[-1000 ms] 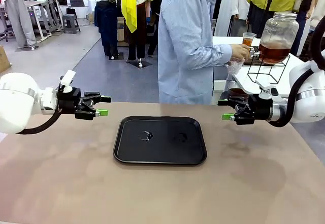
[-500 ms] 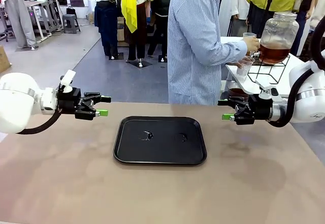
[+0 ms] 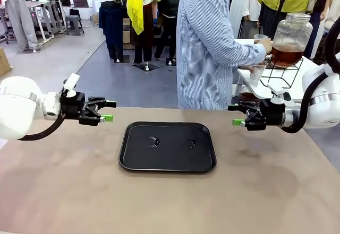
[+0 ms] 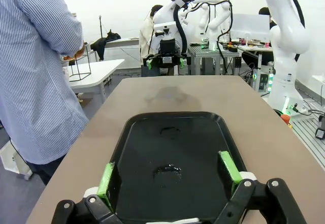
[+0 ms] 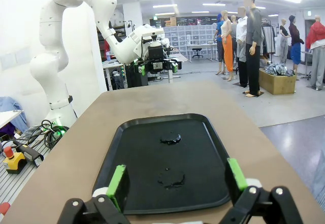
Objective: Pour the drink into the iced cup.
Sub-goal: Open the gripper to release the iced cup you were holding.
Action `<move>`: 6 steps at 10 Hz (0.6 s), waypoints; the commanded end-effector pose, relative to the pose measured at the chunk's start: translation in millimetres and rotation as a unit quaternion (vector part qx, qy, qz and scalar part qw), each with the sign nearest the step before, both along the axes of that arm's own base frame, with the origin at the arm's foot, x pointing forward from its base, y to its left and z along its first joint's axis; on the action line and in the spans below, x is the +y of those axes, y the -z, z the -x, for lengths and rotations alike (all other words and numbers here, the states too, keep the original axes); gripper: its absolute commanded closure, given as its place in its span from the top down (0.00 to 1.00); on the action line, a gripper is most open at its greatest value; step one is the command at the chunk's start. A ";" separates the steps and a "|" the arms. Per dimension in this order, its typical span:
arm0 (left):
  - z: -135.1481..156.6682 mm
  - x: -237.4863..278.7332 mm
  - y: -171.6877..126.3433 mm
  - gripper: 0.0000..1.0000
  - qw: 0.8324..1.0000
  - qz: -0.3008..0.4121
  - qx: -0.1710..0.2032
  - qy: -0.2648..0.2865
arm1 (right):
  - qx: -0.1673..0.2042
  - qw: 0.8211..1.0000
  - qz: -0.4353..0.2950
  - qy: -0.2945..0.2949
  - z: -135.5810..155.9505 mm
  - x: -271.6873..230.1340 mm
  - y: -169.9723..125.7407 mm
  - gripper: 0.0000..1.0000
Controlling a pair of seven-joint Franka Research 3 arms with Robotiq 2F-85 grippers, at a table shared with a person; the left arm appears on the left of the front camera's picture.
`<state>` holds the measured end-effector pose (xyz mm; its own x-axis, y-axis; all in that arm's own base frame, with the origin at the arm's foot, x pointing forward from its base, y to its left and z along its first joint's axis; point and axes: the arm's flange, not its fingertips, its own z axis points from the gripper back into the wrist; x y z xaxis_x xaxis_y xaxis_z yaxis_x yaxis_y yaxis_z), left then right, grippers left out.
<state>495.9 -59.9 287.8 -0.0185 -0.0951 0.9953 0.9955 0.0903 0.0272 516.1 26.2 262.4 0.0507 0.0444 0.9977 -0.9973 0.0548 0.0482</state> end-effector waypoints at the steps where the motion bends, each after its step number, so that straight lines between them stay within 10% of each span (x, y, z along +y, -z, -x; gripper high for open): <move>1: -0.1 -1.4 -1.5 1.00 1.000 -0.001 -0.001 -0.005 | 0.001 1.000 0.001 -0.001 -0.7 0.8 -2.7 1.00; 6: -0.1 -1.4 -1.5 1.00 1.000 -0.001 -0.001 -0.005 | 0.001 1.000 0.001 -0.001 -0.7 0.8 -2.7 1.00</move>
<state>495.9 -59.9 287.8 -0.0185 -0.0951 0.9953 0.9955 0.0903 0.0272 516.1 26.2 262.4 0.0507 0.0444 0.9977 -0.9973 0.0548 0.0482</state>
